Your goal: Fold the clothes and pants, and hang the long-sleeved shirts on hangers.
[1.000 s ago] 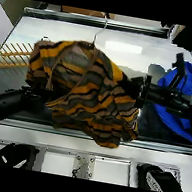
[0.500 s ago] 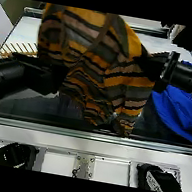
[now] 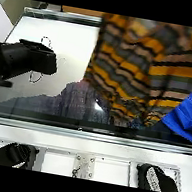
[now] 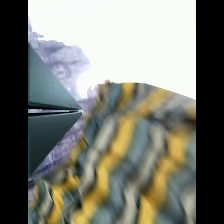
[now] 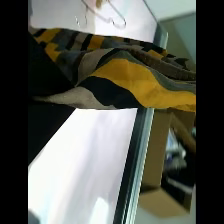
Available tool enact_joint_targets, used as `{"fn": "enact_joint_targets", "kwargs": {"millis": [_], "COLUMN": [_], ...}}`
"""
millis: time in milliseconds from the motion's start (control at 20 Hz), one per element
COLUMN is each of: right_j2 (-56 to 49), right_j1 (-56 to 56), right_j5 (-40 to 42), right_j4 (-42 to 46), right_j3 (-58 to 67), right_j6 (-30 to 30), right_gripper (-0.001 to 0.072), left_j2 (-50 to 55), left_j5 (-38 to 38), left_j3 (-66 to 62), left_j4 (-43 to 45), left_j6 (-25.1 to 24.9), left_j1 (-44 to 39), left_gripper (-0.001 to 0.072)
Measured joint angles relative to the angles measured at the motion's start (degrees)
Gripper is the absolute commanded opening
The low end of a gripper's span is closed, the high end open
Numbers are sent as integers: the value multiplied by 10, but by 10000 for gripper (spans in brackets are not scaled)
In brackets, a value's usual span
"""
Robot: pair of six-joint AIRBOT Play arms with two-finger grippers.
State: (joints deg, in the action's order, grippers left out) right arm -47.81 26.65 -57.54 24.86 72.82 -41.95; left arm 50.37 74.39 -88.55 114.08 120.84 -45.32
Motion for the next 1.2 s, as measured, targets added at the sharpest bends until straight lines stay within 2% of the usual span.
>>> {"fn": "enact_joint_targets", "kwargs": {"millis": [150, 350, 550, 850, 1200], "right_j2": [8, 4, -28, -110, -147], "right_j1": [92, 189, 250, 282, 286], "right_j5": [56, 115, 143, 153, 163], "right_j4": [92, 260, 427, 558, 596], "right_j3": [12, 57, 137, 283, 365], "right_j6": [-92, -217, -315, -382, -410], "right_gripper": [2, 2, 2, 2, 4], "left_j2": [24, 57, 83, 99, 101], "left_j5": [-13, -32, -39, -43, -39], "left_j3": [-1, -2, -2, -2, -2], "left_j4": [1, 2, 2, -4, -16], "left_j6": [-22, -49, -59, -65, -66], "left_j1": [5, 10, 24, 39, 40], "left_gripper": [12, 12, 12, 12, 13]}}
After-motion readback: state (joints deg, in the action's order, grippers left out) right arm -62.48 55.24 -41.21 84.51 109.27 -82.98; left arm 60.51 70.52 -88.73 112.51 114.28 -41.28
